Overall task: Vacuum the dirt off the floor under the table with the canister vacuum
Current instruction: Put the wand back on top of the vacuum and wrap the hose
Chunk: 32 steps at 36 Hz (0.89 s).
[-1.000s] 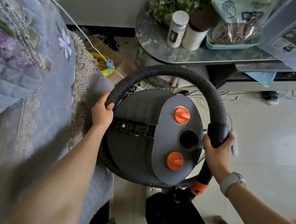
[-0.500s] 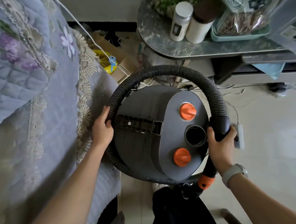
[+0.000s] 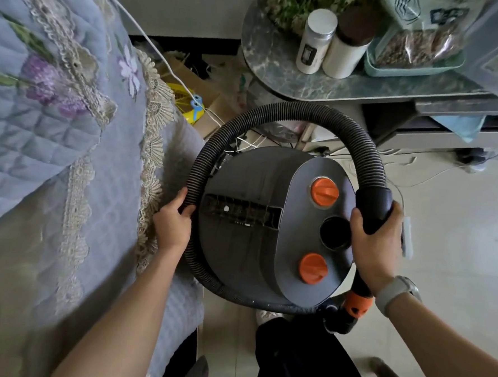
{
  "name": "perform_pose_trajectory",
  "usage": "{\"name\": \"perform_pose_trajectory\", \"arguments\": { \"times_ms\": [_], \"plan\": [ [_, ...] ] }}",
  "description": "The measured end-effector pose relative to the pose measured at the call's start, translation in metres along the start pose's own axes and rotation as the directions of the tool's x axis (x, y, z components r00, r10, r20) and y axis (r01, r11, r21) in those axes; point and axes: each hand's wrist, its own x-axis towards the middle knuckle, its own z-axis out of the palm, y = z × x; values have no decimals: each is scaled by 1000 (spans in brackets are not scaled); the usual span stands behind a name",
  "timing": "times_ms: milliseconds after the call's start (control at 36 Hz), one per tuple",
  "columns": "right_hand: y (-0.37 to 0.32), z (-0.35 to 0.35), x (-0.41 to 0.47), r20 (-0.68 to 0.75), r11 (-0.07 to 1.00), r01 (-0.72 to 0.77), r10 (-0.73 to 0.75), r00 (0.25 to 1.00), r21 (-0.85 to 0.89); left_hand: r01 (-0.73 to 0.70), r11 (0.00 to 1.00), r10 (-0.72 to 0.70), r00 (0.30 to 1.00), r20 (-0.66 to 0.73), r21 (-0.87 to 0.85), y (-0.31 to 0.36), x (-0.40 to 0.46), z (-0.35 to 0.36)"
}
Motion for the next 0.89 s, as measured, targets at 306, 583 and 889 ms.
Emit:
{"name": "perform_pose_trajectory", "arguments": {
  "times_ms": [306,583,889],
  "plan": [
    [-10,6,-5,-11,997,15,-16,1000,-70,-20,998,15,996,83,54,-8,11,10],
    [-5,5,-7,7,994,19,-18,1000,-108,-3,991,-22,982,188,132,-9,25,14],
    [5,-13,-13,34,992,7,-3,999,-130,-23,997,24,1000,17,-73,29,7,-10]
  ]
}}
